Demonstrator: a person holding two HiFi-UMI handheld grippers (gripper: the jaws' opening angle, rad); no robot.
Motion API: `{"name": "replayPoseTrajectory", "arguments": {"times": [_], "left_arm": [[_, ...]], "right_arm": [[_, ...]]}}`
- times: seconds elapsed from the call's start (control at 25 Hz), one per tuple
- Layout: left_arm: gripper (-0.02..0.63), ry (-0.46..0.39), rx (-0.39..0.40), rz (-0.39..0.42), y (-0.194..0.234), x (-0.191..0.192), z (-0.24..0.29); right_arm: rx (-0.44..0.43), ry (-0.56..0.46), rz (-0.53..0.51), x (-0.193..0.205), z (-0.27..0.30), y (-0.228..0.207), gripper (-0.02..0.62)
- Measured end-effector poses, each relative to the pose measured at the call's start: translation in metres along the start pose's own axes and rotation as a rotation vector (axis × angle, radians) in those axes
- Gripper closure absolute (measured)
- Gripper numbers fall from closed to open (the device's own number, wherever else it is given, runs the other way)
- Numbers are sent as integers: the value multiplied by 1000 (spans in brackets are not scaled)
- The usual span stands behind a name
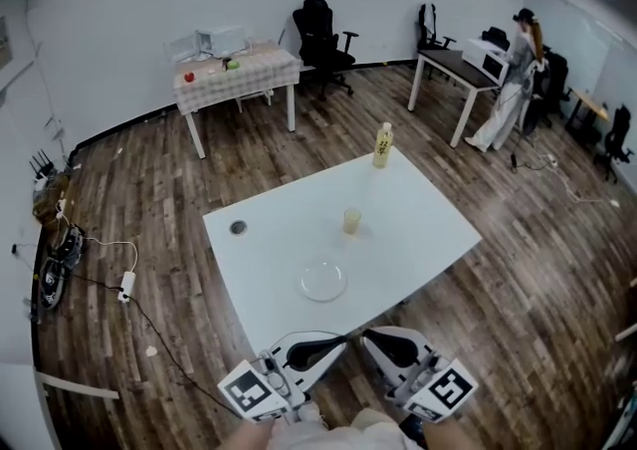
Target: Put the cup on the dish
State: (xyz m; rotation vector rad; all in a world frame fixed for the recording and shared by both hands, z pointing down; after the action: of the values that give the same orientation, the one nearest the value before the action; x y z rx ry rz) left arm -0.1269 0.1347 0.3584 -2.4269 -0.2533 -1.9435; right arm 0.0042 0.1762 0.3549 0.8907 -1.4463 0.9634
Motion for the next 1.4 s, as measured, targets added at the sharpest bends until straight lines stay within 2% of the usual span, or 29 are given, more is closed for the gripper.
{"name": "replayPoseTrajectory", "arguments": {"times": [0.32,0.52,0.68,1.0,1.4], "left_arm": [[604,1,17,-18,30,4,26],[604,-22,-21,-17,55,1,47],[604,-29,-55,-10,75,0,57],[604,-27,-131,-24,99,11,62],[604,-35,-171,-48,124,22,60]], "right_arm": [[-41,6,-22,-6,26,-38,561],[-122,14,-52,-14,49,-67,561],[-149,12,-50,-18,61,-89,561],[-193,46,-36,-3,84,-120,561],[-209,82,-64,22,123,-156,561]]}}
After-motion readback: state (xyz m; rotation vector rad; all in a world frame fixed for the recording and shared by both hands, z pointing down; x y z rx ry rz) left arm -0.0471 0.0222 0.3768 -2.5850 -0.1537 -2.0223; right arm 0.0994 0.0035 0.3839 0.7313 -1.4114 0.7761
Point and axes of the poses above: the fingertips, and each gripper's own axes: z forward along the fingers, y to its left, x out of its underside, the point moved 6 cm from there along -z, backward along the fingers, and after that the axes turned 12 degrees about x, right-handed, at the moved point
